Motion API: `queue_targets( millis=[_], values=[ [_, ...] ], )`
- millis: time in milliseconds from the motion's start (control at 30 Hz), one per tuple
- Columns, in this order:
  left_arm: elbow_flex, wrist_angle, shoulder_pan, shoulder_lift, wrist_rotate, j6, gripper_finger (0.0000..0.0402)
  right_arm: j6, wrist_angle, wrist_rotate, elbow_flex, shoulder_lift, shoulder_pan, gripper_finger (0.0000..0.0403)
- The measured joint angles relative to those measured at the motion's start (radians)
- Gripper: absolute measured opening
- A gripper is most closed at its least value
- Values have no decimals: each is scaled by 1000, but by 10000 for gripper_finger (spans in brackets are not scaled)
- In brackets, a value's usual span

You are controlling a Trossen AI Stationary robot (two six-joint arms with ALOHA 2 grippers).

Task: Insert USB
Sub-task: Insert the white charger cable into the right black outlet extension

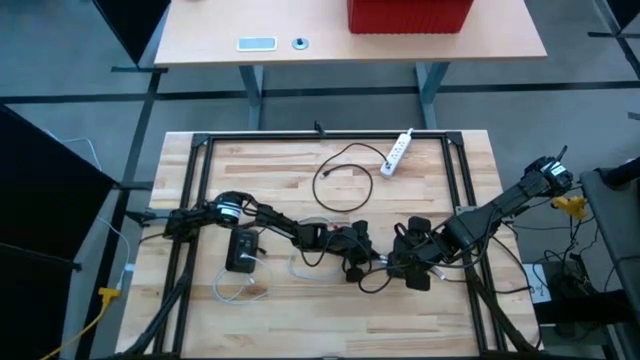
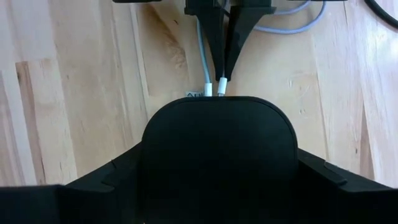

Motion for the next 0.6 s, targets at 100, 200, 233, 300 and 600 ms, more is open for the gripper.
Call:
queue_targets(
  millis=[100,200,233,300,600],
  values=[
    [-3,23,-2,1,2,-5,0,0,0,-4,0,0,0,261],
    [-5,26,-2,1,2,-7,0,15,-1,-17,-4,0,0,261],
    [-5,26,-2,1,3,-7,0,29,0,-23,-8,-1,0,261],
    [-5,27,-2,1,3,-7,0,52,-1,-39,-20,-2,0,261],
    [-5,38,-4,7,11,-14,0,82,1,-56,-37,-4,6,261]
  ],
)
